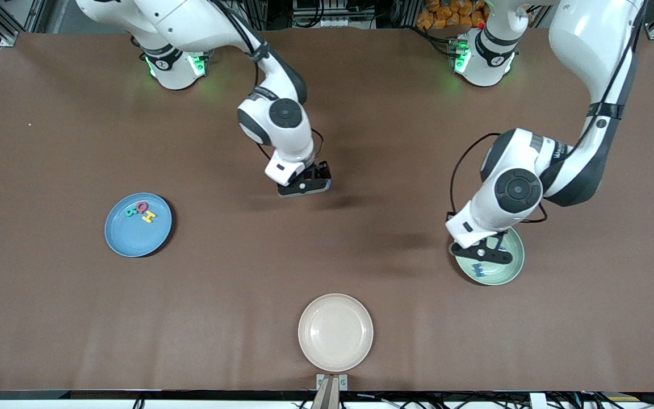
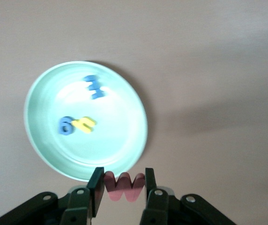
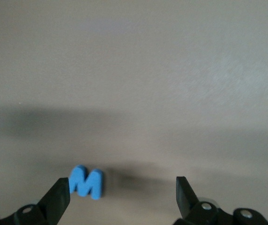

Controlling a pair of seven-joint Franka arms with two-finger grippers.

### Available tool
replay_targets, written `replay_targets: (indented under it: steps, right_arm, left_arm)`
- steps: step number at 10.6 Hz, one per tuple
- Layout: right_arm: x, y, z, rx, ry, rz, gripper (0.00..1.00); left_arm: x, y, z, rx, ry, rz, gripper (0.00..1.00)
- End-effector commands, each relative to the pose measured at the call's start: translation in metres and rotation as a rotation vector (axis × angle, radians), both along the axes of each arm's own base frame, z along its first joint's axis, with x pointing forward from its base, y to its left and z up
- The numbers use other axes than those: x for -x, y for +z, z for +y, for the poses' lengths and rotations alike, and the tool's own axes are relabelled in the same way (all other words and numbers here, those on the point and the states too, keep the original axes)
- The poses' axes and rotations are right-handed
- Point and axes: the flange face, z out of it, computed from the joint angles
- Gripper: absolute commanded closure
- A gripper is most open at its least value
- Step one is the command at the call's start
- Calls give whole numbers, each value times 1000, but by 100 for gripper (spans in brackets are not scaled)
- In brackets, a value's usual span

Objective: Sort uppercase to blue plate, lowercase to green plate
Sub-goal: 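Grasp the blue M with the right gripper while the left gripper carries w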

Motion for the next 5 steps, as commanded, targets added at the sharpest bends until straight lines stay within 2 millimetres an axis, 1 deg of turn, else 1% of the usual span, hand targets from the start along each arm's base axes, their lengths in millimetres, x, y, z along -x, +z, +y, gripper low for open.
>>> replay_targets:
  steps: [1,2,3,4,5]
  right_arm:
    - [-13,-7,25,39,-114,-3,0]
    - [-11,-11,26,29,-119,0,0]
    - [-8,-19,24,28,-127,11,2]
    - [0,-25,24,13,-133,7,4]
    - [9,-34,23,3,-124,5,5]
  left_arm:
    - [-9,-26,27,-39,7,-22,100]
    - [-14,-39,39,-41,24,-23,79]
    - [-18,-47,48,-43,36,-23,63]
    - [-20,-50,53,-45,42,-26,50]
    - [-21,-47,54,-43,46,-31,23]
